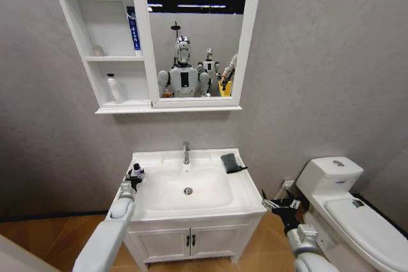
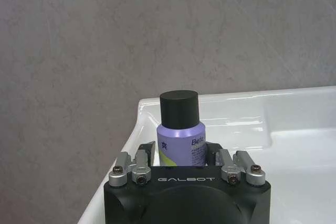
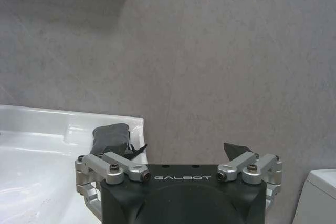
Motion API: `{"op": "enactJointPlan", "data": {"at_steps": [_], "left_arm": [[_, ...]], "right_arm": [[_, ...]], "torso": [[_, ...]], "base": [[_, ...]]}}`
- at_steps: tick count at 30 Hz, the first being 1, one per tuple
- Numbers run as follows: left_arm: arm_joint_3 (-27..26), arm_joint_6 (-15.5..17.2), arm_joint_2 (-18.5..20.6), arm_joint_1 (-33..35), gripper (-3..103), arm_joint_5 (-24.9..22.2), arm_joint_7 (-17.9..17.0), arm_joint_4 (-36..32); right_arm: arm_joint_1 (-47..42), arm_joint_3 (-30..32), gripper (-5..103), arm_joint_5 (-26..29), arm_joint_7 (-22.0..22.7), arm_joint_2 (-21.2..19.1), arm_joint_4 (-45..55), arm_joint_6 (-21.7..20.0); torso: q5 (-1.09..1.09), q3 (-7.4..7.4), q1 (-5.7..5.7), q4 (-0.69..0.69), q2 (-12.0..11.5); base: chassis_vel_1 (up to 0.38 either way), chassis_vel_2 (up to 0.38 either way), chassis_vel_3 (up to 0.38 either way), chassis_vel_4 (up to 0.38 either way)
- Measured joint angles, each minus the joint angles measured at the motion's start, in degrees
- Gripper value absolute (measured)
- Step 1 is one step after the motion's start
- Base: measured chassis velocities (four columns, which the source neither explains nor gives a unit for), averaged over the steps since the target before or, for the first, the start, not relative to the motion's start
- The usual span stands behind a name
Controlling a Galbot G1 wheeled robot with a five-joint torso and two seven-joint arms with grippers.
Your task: Move facial cleanser and shampoo from washbasin to cabinet, then wipe washbasin with towel.
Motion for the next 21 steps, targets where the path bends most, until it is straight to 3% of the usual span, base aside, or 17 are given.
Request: {"op": "enactJointPlan", "data": {"at_steps": [2,6,8,9,11,12,15,16,17,18,19,20,21], "left_arm": [[-0.01,0.36,0.09,-0.06,44,-0.06,-0.07,-0.19],[-0.01,2.91,0.84,0.28,43,-0.79,-2.24,-3.90],[0.27,7.33,2.72,1.12,43,-3.31,-7.66,-11.69],[0.27,7.33,2.72,1.12,43,-3.31,-7.66,-11.69],[1.18,13.20,6.15,1.97,43,-8.48,-14.83,-21.39],[1.18,13.20,6.15,1.97,43,-8.48,-14.83,-21.39],[1.88,24.98,15.88,1.36,43,-22.97,-27.92,-40.19],[1.88,24.98,15.88,1.36,43,-22.97,-27.92,-40.19],[1.60,29.16,20.43,0.26,43,-29.44,-32.71,-46.05],[1.60,29.16,20.43,0.26,43,-29.44,-32.71,-46.05],[0.64,33.01,25.20,-1.26,43,-36.65,-37.00,-51.77],[0.64,33.01,25.20,-1.26,43,-36.65,-37.00,-51.77],[-0.20,35.01,27.98,-2.21,43,-41.42,-39.02,-55.29]], "right_arm": [[0.11,-0.08,100,-0.08,0.14,-0.02,0.12,-0.02],[0.29,-0.10,100,-0.10,0.44,-0.13,0.48,-0.38],[0.36,-0.16,100,-0.12,0.55,-0.16,0.60,-0.62],[0.36,-0.16,100,-0.12,0.55,-0.16,0.60,-0.62],[0.52,-0.44,100,-0.34,0.58,-0.17,0.60,-0.75],[0.52,-0.44,100,-0.34,0.58,-0.17,0.60,-0.75],[1.37,-1.18,100,-0.70,0.58,0.11,0.36,-1.07],[1.37,-1.18,100,-0.70,0.58,0.11,0.36,-1.07],[1.71,-1.53,100,-0.80,0.58,0.38,0.29,-1.25],[1.71,-1.53,100,-0.80,0.58,0.38,0.29,-1.25],[2.01,-1.96,100,-0.99,0.57,0.67,0.16,-1.41],[2.01,-1.96,100,-0.99,0.57,0.67,0.16,-1.41],[2.14,-2.27,100,-1.13,0.55,0.77,0.12,-1.49]], "torso": [[0.00,0.00,0.00,-0.01,0.00],[-0.02,0.00,0.00,0.01,0.00],[-0.02,0.00,0.01,0.00,0.00],[-0.02,0.00,0.01,0.00,0.00],[0.00,0.00,0.00,0.00,0.00],[0.00,0.00,0.00,0.00,0.00],[0.02,-0.01,0.00,0.00,0.00],[0.02,-0.01,0.00,0.00,0.00],[-0.01,-0.01,0.00,0.00,0.01],[-0.01,-0.01,0.00,0.00,0.01],[0.03,-0.01,0.00,0.00,0.00],[0.03,-0.01,0.00,0.00,0.00],[0.02,-0.01,0.00,0.02,0.00]], "base": [[0.000,0.000,0.000,0.000],[0.000,0.000,0.000,0.000],[0.000,0.000,0.000,0.000],[0.000,0.000,0.000,0.000],[0.000,0.000,0.000,0.000],[0.000,0.000,0.000,0.000],[0.000,0.000,0.000,0.000],[0.000,0.000,0.000,0.000],[0.000,0.000,0.000,0.000],[0.000,0.000,0.000,0.000],[0.000,0.000,0.000,0.000],[0.000,0.000,0.000,0.000],[0.000,0.000,0.000,0.000]]}}
